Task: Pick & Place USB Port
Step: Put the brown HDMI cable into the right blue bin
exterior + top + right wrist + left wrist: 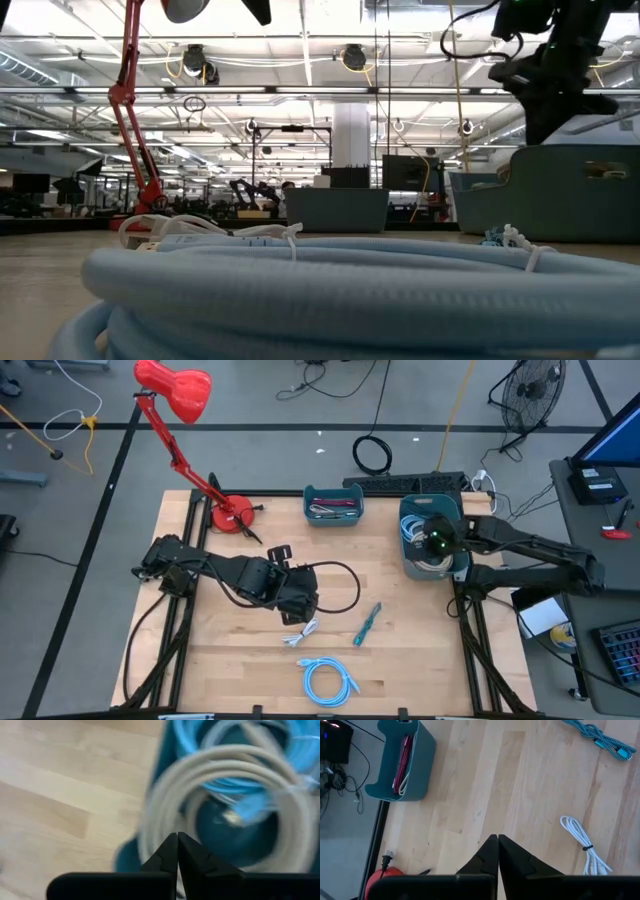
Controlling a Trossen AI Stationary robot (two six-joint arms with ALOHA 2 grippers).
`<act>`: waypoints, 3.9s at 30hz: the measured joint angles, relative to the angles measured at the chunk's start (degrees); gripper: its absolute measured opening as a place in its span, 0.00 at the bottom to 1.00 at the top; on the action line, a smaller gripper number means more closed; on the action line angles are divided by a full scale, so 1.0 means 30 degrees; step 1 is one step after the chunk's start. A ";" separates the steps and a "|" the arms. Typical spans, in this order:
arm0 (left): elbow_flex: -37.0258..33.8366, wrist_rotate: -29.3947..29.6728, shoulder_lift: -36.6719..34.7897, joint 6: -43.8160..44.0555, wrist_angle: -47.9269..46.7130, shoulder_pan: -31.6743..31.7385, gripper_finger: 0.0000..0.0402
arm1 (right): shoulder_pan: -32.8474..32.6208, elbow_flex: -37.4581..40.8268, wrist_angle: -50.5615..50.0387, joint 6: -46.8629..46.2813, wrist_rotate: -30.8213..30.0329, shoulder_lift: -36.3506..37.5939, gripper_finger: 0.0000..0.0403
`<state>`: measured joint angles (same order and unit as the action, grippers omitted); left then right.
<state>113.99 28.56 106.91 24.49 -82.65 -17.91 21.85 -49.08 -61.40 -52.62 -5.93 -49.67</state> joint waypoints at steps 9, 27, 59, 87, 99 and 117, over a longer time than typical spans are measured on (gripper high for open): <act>0.0000 0.0000 0.0000 -0.0102 -0.0011 -0.0007 0.04 | -0.0907 0.0000 0.0990 0.0160 0.0066 -0.1743 0.00; 0.0000 -0.0007 0.0000 -0.0211 -0.0204 -0.0066 0.01 | -0.1109 0.0000 -0.5372 -0.1981 -0.4547 -0.1192 0.00; 0.0000 -0.0025 0.0000 -0.0044 -0.0219 -0.0058 0.04 | -0.1189 0.1988 -0.4209 -0.2645 -0.4049 -0.1203 0.00; 0.0000 -0.0007 0.0000 -0.0105 -0.0146 -0.0058 0.03 | -0.1204 -0.1902 -0.2640 -0.0929 -0.4640 -0.2743 0.00; 0.0000 0.0000 0.0000 0.0029 -0.0518 -0.0184 0.04 | -0.1196 -0.0965 -0.2526 -0.0444 -0.4956 -0.4340 0.00; 0.0000 0.0015 0.0000 -0.0143 -0.0517 -0.0204 0.01 | -0.1705 0.2622 0.0987 -0.1457 -0.3310 -0.4023 0.00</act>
<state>113.99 28.60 106.91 24.06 -84.20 -18.52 16.74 -41.21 -58.44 -56.99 -15.86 -61.73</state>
